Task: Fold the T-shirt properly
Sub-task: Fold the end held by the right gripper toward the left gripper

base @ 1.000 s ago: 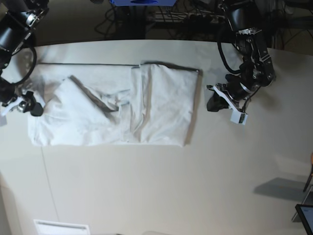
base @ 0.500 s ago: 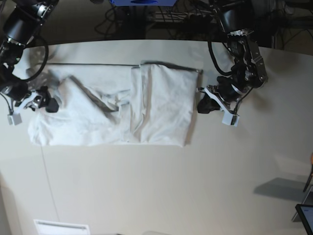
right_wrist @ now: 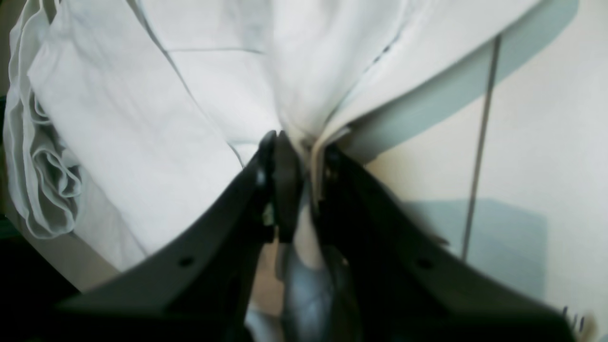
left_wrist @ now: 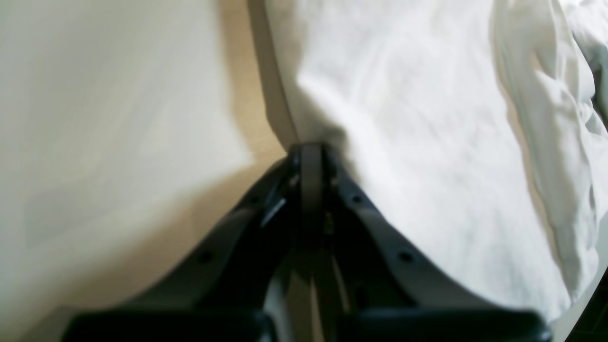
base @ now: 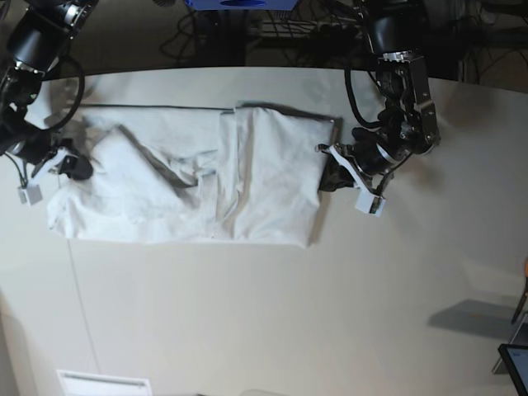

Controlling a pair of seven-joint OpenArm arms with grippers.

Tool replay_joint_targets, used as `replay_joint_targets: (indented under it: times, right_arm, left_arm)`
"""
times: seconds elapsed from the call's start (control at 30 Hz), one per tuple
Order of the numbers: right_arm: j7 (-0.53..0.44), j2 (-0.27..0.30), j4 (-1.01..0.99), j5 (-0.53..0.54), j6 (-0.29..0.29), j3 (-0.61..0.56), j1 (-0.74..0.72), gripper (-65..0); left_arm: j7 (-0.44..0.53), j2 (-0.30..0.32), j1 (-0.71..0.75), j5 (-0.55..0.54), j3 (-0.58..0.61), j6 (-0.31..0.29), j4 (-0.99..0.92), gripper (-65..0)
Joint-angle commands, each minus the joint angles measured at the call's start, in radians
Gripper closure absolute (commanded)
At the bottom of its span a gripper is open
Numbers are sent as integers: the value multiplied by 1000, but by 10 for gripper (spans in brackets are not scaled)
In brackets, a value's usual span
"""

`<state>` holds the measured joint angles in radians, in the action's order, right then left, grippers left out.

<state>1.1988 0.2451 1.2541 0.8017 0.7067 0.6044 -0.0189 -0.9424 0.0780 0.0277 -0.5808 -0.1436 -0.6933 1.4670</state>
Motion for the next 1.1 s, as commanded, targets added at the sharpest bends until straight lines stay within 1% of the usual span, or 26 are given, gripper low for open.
replay_joint_targets:
  times: [0.0,0.1,0.13,0.23,0.37,0.57,0.7,0.93,1.03,1.07]
  right_arm:
    - [51,12,5,-51,-9,-5,0,-10]
    - [49,17,6,-54,-9,-7,-11,-4]
    - [49,35,11,-54,-9,-5,-13,-4]
    - [22,46,63,-54,-9,-5,-8,-4]
    - [16,41,175,-54,-9,-7,9,-4]
    - [13,40,332,-54,-9,-64,12,-3]
    - [6,40,413,-54,-9,-71,14,-3]
    - [6,36,516,-54,-9,-156,23,-3]
    - [-29,18,588,-54,-9,-185,49,-3]
    - [-40,17,608,-54,-19,-196,60,-3]
  left_arm:
    - [-20,-1,-5,9,14,-5,7,0]
    - [-20,-5,-5,9,40,-5,5,0]
    - [-20,-5,-5,9,52,-5,5,0]
    - [-20,-8,-7,9,85,-5,5,0]
    - [-20,-10,-7,9,83,-5,5,0]
    - [-22,-10,-25,9,81,-5,5,0]
    - [-22,-8,-31,9,92,-5,4,0]
    - [-22,-34,-44,9,94,-5,4,0]
    - [-23,-42,-50,9,115,-5,4,0]
    - [-23,-42,-50,9,123,-5,4,0]
